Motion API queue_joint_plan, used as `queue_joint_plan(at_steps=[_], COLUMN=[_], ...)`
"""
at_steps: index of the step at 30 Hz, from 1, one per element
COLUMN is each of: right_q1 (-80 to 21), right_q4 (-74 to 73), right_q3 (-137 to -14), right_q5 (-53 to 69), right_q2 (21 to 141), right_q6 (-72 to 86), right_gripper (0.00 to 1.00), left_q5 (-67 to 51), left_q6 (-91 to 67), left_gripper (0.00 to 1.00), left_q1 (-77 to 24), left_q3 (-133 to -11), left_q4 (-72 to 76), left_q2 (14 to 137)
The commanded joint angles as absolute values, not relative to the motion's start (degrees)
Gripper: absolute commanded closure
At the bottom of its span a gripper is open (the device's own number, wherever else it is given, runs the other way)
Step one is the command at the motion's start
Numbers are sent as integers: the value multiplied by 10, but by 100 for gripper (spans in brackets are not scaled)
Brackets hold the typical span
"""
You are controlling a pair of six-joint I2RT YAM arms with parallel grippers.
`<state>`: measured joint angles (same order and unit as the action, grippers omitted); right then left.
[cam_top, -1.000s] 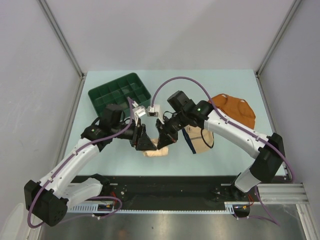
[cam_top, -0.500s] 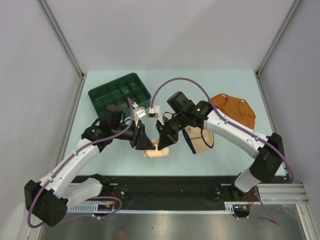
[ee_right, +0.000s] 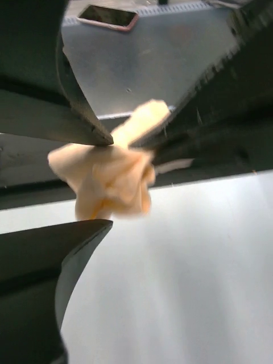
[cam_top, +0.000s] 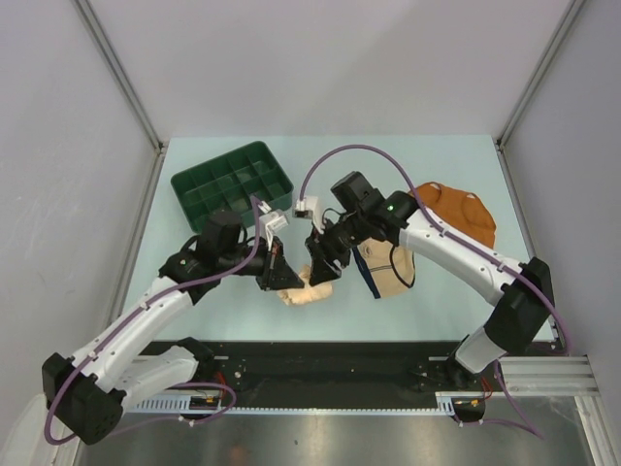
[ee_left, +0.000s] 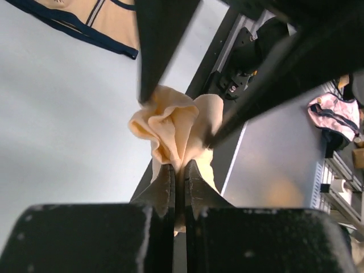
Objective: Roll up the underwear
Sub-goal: Place the underwear in the storage box.
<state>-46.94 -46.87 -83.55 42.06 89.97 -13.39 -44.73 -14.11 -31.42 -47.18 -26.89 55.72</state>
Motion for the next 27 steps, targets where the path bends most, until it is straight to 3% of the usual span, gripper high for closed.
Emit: queue_joint_plan(at_steps=[1, 2, 4, 9, 17, 27], right_q1=[-425, -403, -375, -274, -245, -246], right_q4=[-414, -409, -387, -318, -282, -262], right_q3=[-837, -837, -836, -822, -794, -748], right_q5=[386, 374, 338, 290, 307, 327], right_q2=[880, 879, 872, 847, 817, 795], right_q6=[-102, -95, -63, 16, 47, 49], right_gripper=[32, 15, 12, 11, 11, 11], left_q5=[-375, -360, -297, -162, 108, 242], left_q6=[-165, -171, -173, -198, -275, -251], left_gripper=[100, 100, 100, 100, 100, 100], left_q1=[-331, -330, -330, -282, -144, -69], left_q3=[-455, -454, -456, -475, -523, -625], left_q4=[-209, -206, -212, -212, -154, -112], left_q2=[529, 528, 535, 564, 641, 810])
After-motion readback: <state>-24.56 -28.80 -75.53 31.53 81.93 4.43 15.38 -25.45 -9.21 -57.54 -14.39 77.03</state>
